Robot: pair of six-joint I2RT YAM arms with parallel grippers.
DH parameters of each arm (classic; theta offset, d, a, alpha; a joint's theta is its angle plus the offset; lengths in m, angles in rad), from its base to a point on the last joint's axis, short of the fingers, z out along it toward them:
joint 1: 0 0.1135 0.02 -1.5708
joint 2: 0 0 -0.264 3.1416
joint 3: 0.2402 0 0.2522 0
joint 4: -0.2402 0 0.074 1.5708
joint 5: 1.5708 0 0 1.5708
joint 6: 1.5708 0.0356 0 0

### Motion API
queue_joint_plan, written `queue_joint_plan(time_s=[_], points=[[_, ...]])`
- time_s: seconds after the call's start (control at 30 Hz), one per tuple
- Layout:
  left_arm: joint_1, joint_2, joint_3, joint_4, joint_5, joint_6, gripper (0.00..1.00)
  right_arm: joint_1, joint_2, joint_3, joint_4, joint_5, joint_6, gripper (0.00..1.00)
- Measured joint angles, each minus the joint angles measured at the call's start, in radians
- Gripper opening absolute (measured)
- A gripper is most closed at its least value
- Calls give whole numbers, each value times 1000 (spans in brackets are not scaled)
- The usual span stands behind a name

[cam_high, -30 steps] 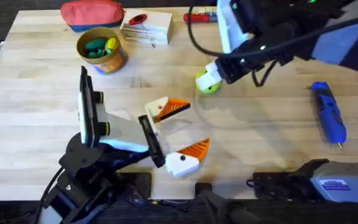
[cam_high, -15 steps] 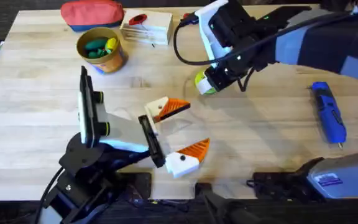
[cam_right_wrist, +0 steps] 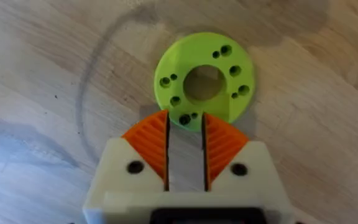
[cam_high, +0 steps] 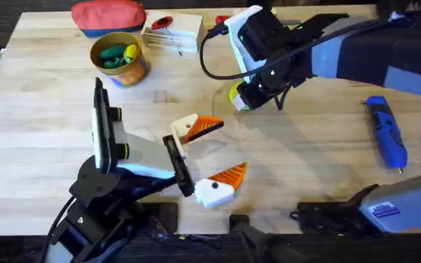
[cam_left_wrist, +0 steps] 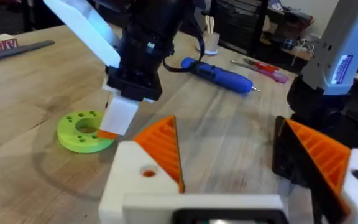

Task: Pick up the gripper from the table and insert it into the empty holder that is missing its gripper. Then pick up a screw, insert it into the mounting hole, and use the screwdriver to tighten it. Finally, clean up the table by picking up the vegetable and placing it into the bucket.

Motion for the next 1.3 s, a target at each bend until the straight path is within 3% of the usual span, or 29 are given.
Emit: queue_joint_plan(time_s=[0.5,0.7,1.07,1.3], points=[[0,0,0,0,0,0,986,0,10,0,20,13,8,180],[0,0,0,0,0,0,985,0,19,0,23,22,11,11],[0,0,0,0,0,0,987,0,9,13,-49,79,11,4],[0,0,0,0,0,0,986,0,-129,88,-130,121,10,4]])
